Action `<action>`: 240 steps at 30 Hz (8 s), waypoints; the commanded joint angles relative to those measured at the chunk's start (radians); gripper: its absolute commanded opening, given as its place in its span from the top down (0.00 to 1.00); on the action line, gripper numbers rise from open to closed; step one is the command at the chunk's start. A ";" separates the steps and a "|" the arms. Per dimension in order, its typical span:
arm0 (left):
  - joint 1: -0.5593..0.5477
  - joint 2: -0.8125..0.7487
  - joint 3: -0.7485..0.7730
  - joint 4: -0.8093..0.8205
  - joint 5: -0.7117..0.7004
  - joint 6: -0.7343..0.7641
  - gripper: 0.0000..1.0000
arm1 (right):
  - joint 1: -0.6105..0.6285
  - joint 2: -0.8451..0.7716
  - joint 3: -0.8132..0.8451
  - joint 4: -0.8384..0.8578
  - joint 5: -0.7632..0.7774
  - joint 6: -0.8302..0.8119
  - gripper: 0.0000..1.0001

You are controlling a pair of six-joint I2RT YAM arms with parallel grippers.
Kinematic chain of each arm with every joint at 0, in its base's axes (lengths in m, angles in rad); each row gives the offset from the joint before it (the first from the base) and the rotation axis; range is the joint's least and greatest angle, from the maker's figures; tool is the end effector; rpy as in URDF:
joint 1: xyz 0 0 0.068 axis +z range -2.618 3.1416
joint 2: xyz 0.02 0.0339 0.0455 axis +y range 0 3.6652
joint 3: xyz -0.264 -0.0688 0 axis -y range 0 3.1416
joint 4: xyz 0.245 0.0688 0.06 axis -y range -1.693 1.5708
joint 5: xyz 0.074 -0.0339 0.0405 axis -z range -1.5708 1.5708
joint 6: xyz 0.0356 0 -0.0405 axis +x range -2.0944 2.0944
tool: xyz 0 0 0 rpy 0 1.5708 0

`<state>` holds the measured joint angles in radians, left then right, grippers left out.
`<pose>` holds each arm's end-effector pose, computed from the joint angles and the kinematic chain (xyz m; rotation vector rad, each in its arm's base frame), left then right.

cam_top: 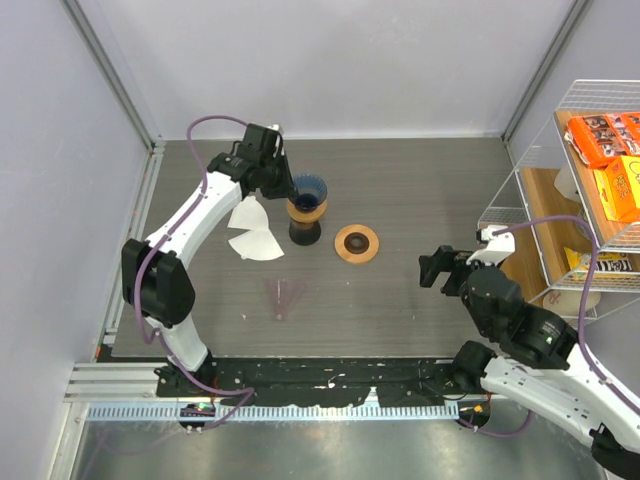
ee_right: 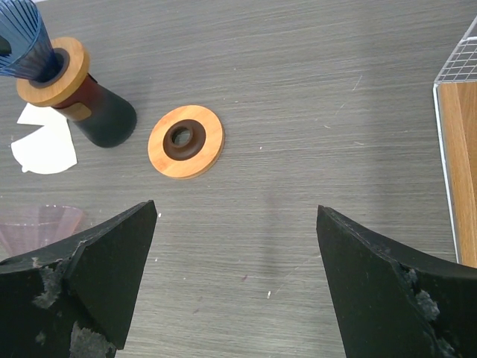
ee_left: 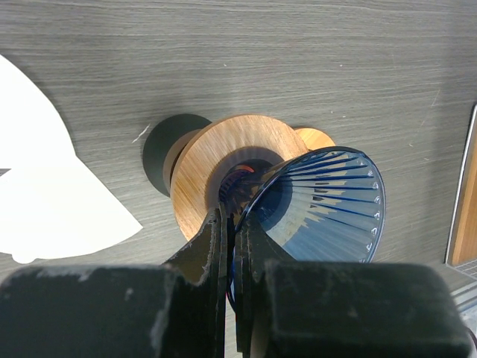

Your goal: Place the coffee filter in the dripper

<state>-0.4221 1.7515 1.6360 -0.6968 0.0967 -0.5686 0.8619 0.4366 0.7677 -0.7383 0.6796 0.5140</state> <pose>0.3571 -0.1641 0.3251 -0.1326 2.4550 -0.5703 0.0732 0.0510 0.3212 0.1031 1.8898 0.2664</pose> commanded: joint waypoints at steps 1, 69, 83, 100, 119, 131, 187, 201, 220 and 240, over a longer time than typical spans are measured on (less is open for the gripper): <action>0.006 -0.029 0.019 -0.018 -0.031 0.009 1.00 | 0.003 0.062 0.059 0.034 0.009 0.004 0.05; 0.025 0.017 -0.271 -0.131 -0.202 0.012 1.00 | -0.184 1.599 0.857 0.048 -0.543 -0.120 0.94; 0.025 0.034 -0.274 -0.167 -0.244 0.016 1.00 | -0.161 1.682 0.708 0.036 -0.473 -0.080 0.94; 0.023 0.000 -0.130 -0.259 -0.250 0.047 1.00 | -0.129 1.587 0.969 -0.127 -0.407 -0.095 0.87; 0.023 -0.041 -0.024 -0.251 -0.147 0.047 0.78 | -0.124 1.545 1.128 -0.124 -0.402 -0.061 0.73; 0.023 -0.066 0.027 -0.245 -0.120 0.053 0.61 | -0.116 1.528 1.177 -0.108 -0.410 -0.068 0.62; 0.272 -0.207 -0.467 -0.013 -0.114 -0.045 0.00 | -0.129 0.103 -0.054 0.091 -0.149 0.129 0.05; 0.272 0.012 -0.375 0.017 -0.049 -0.057 0.11 | -0.129 0.151 -0.064 0.093 -0.141 0.141 0.05; 0.270 0.157 -0.228 -0.174 -0.115 -0.088 0.30 | -0.129 0.142 -0.073 0.086 -0.089 0.156 0.05; 0.194 0.129 -0.329 -0.125 -0.182 -0.379 0.29 | -0.129 0.030 -0.038 0.085 -0.005 0.009 0.05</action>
<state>-0.2237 1.9045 1.3426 -0.8356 -0.0322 -0.8696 0.7330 0.5049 0.6922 -0.6754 0.6209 0.5655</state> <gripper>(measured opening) 0.707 0.952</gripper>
